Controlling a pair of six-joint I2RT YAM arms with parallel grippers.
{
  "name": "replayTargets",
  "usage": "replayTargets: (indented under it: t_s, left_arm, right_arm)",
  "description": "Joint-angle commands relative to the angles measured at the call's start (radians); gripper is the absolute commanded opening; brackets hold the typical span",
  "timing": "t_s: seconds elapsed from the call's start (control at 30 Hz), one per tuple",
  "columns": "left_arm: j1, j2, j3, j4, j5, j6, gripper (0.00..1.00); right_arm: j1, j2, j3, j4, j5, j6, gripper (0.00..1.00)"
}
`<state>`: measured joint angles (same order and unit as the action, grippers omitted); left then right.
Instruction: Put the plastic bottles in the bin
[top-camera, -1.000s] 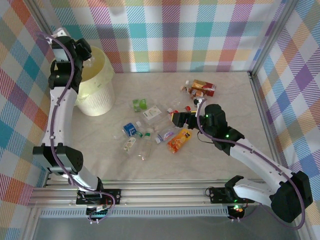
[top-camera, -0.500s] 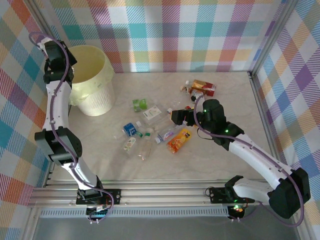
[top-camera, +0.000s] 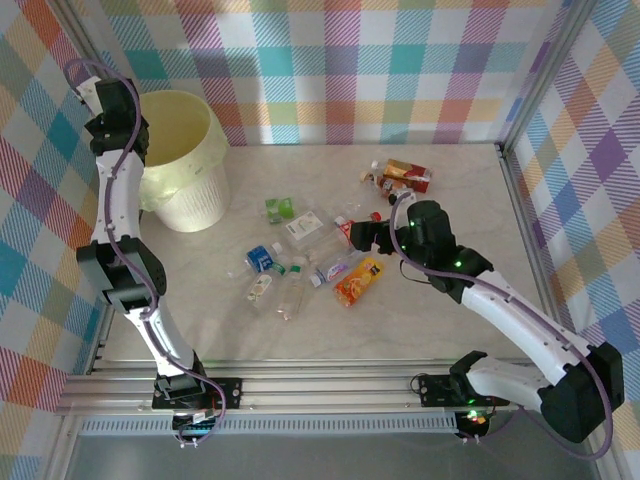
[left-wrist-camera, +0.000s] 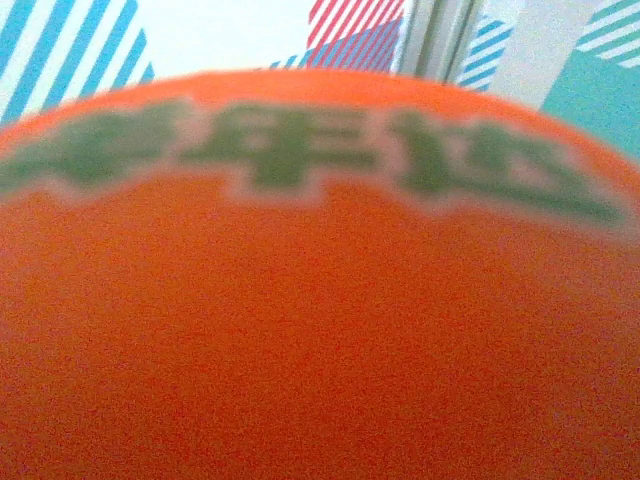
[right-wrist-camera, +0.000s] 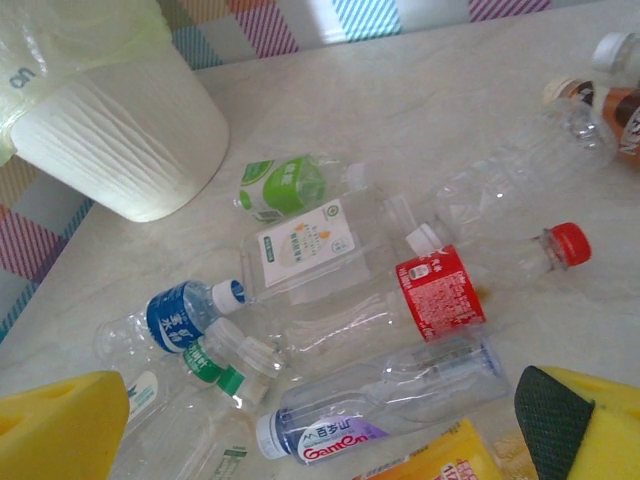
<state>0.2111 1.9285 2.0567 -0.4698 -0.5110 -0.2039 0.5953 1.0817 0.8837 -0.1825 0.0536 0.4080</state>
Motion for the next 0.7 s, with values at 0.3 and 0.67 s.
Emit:
replayTargets:
  t_s: [0.3, 0.67]
  left_arm:
    - [0.008, -0.037, 0.044, -0.121, 0.024, -0.127, 0.86]
    - [0.002, -0.129, 0.021, -0.11, 0.298, -0.229, 1.0]
  right_arm:
    - [-0.002, -0.077, -0.14, 0.045, 0.323, 0.143, 1.0]
    - [-0.003, -0.029, -0.155, -0.022, 0.352, 0.132, 1.0]
